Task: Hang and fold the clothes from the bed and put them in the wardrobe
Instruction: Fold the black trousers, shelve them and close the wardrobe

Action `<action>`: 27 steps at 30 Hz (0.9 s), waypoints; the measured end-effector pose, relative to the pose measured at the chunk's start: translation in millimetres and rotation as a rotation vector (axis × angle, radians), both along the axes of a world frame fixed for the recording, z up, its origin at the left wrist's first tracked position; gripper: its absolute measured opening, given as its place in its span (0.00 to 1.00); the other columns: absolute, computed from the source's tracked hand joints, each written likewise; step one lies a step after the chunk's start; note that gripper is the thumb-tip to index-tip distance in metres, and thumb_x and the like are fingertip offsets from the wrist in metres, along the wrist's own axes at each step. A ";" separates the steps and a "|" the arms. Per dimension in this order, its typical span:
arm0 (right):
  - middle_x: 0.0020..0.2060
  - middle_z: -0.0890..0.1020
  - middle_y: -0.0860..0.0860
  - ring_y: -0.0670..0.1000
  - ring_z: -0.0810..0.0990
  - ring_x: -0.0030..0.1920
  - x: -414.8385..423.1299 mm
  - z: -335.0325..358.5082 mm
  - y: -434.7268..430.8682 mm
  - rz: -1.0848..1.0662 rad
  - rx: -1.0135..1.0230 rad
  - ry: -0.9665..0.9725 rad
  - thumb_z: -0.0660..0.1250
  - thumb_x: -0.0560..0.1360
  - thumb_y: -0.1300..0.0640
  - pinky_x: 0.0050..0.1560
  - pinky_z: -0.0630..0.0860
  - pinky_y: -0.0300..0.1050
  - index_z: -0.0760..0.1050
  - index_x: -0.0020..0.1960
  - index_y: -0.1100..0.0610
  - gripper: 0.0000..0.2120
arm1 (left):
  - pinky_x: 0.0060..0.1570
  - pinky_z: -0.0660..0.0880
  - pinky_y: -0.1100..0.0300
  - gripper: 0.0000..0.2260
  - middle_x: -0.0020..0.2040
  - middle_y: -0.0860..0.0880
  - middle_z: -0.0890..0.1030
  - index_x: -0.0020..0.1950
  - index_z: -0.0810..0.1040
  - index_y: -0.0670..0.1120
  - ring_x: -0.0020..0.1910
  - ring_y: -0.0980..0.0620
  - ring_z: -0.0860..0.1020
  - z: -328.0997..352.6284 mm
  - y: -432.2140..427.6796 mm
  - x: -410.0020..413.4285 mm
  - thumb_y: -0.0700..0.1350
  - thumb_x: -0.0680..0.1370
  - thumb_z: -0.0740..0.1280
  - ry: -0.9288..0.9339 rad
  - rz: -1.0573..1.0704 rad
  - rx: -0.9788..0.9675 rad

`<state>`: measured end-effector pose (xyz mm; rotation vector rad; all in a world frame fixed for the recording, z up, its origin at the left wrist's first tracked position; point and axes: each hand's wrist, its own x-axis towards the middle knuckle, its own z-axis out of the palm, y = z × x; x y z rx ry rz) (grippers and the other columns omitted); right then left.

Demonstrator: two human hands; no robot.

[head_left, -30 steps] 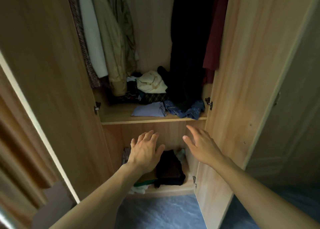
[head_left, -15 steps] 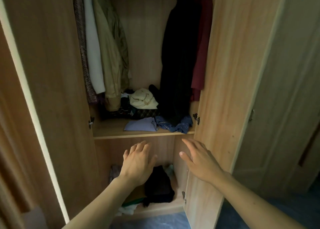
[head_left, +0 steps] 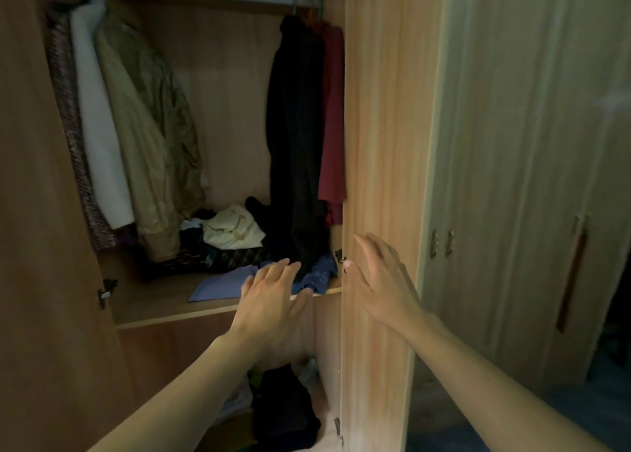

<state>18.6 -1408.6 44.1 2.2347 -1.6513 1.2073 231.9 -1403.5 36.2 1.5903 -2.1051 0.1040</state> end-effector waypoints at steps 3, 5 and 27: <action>0.75 0.65 0.53 0.53 0.60 0.75 -34.3 6.7 -23.9 0.013 -0.071 -0.057 0.55 0.82 0.44 0.74 0.61 0.52 0.60 0.77 0.54 0.26 | 0.74 0.58 0.47 0.26 0.79 0.52 0.60 0.79 0.60 0.53 0.77 0.49 0.58 13.3 -32.1 -40.8 0.59 0.82 0.57 0.018 0.005 -0.019; 0.75 0.63 0.54 0.54 0.59 0.76 -59.9 12.9 -38.6 0.021 -0.124 -0.108 0.56 0.82 0.45 0.75 0.60 0.58 0.60 0.77 0.55 0.26 | 0.74 0.59 0.47 0.26 0.79 0.52 0.61 0.79 0.60 0.52 0.77 0.49 0.58 17.9 -50.1 -64.8 0.59 0.82 0.58 0.051 -0.012 -0.014; 0.75 0.66 0.53 0.53 0.68 0.73 -95.3 32.5 -104.0 0.062 0.129 -0.261 0.58 0.82 0.50 0.72 0.68 0.55 0.42 0.80 0.51 0.34 | 0.73 0.57 0.48 0.23 0.77 0.53 0.63 0.77 0.63 0.52 0.76 0.50 0.59 41.9 -129.9 -124.1 0.56 0.83 0.58 0.137 -0.152 -0.009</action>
